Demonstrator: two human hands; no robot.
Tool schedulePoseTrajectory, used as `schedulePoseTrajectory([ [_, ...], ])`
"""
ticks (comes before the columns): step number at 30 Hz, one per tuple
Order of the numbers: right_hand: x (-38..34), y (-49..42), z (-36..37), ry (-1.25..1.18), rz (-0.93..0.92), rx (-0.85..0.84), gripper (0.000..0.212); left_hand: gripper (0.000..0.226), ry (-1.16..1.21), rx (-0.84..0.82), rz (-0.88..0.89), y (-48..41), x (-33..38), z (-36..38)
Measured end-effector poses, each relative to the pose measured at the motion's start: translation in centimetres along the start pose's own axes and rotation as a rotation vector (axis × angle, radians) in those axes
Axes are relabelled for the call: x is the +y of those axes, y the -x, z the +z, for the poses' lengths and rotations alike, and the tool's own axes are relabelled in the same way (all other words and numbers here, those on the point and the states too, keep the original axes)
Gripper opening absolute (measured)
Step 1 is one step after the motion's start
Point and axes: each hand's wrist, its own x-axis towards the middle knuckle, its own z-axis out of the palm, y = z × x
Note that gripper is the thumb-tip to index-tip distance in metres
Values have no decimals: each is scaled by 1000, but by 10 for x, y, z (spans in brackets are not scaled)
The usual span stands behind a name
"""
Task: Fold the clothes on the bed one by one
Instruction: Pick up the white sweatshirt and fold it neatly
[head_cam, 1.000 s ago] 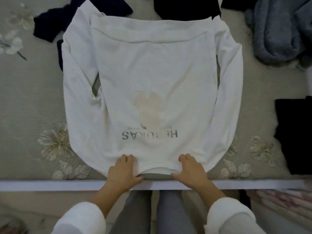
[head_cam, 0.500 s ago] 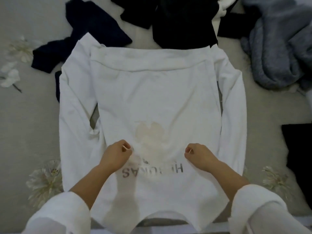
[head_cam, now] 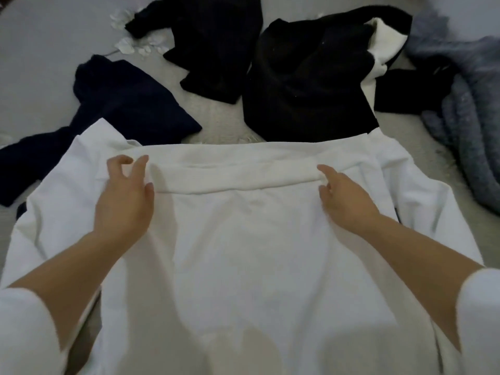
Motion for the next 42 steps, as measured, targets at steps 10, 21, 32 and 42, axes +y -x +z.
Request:
schedulePoseTrajectory([
  [10,8,-63,6,173,67,18,20,28,-318,-282,44,-41,-10,-1],
  [21,28,-52,-33,-196,60,253,25,20,-129,-395,-89,-56,-14,-48],
  [32,25,-94,-34,-429,252,250,50,51,274,-155,-225,-89,25,-12],
  [42,63,4,-1,195,-297,-82,53,59,-97,-412,192,39,59,69],
])
